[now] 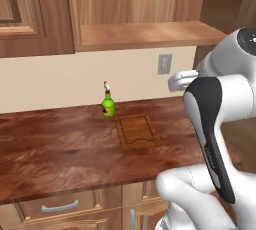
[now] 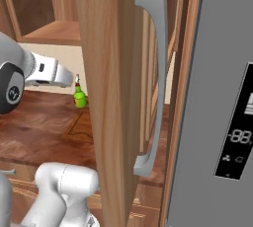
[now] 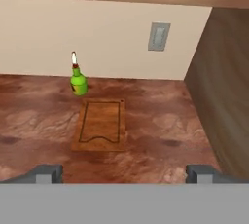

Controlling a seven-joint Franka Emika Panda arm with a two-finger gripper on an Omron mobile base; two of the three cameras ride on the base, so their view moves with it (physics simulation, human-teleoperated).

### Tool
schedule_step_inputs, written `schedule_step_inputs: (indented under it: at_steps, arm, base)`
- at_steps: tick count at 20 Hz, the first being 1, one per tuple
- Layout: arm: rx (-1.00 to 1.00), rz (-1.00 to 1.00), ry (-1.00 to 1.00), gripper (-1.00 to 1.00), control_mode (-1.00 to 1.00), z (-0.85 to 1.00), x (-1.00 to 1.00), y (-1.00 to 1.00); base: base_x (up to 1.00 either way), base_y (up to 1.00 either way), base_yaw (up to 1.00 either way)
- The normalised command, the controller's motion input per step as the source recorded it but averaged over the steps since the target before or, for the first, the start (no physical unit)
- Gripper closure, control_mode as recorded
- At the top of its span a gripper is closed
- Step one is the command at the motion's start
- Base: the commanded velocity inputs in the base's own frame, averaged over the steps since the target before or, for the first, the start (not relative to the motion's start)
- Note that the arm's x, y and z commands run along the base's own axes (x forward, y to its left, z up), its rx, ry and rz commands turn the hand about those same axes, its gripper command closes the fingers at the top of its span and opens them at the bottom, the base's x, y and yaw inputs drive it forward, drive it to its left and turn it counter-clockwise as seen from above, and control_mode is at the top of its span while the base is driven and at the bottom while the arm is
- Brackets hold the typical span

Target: Grab the spray bottle from the cabinet, then place it next to the cutting board for sanitizing. Then grab the dish brush from the countertop next to the sink and place it next to the cutting board.

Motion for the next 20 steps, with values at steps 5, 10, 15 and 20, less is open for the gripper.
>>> schedule_step_inputs:
  at_steps: [5,10,15,20]
  arm:
    - [0.05,-0.02,0.12,-1.00,-1.00,-0.33,-0.25,-0.01]
    - [0.00,0.00,0.00,-1.00,1.00,0.00,0.00,0.00]
    - [0.00,0.00,0.00,-1.00,1.00,0.00,0.00,0.00]
    - [0.00,0.00,0.00,-1.00,1.00,0.00,0.00,0.00]
  base:
    - [0.00,0.00,0.00]
    - [-0.69,0.12,0.00]
    - [-0.91,0.84,0.01]
    - [-0.26,1.00,0.42]
